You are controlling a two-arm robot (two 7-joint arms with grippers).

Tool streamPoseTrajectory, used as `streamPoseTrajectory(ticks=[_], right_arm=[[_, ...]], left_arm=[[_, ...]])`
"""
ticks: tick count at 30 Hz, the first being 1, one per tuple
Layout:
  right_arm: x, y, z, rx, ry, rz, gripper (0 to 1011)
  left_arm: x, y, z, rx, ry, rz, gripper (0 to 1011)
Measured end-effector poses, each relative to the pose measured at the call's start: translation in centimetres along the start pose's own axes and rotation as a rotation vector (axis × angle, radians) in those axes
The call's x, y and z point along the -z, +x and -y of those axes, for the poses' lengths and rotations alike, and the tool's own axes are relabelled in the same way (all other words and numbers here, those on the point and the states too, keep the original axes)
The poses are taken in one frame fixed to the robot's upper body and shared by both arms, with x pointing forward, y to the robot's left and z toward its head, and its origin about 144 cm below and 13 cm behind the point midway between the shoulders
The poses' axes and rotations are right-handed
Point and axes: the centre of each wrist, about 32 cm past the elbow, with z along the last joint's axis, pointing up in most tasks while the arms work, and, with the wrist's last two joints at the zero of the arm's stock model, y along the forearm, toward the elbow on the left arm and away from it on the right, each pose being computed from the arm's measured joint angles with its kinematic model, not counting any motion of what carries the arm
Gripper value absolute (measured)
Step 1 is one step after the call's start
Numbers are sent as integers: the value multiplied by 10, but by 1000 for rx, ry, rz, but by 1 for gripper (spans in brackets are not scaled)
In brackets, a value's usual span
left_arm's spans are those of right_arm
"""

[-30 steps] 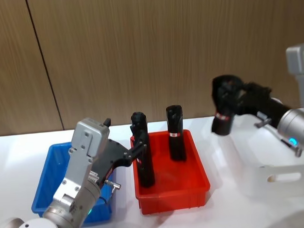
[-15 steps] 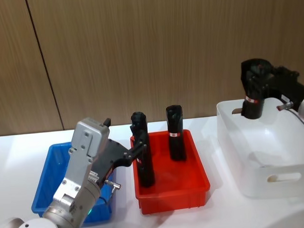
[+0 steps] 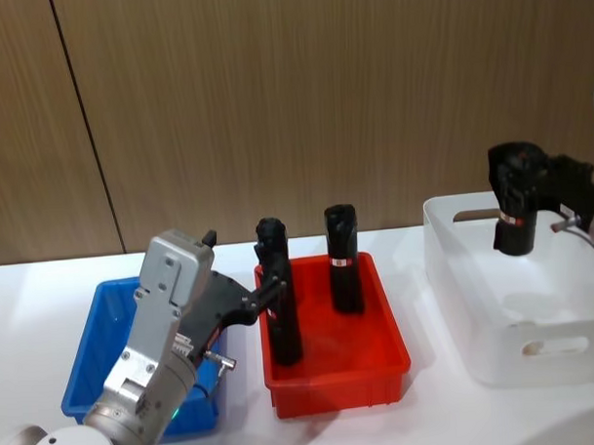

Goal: Pick the cotton swabs from the blue box and place them into the white box.

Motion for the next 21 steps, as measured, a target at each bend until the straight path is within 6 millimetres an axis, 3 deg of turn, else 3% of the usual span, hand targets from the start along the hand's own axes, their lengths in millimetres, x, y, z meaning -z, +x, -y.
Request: streamPoseTrajectory(ticks=[18, 21], right_arm=[[33, 6, -11, 21, -86, -38, 557], [35, 6, -11, 24, -87, -41, 636]], left_arm=[[0, 0, 0, 0, 0, 0, 1004], [0, 0, 0, 0, 0, 0, 1004]])
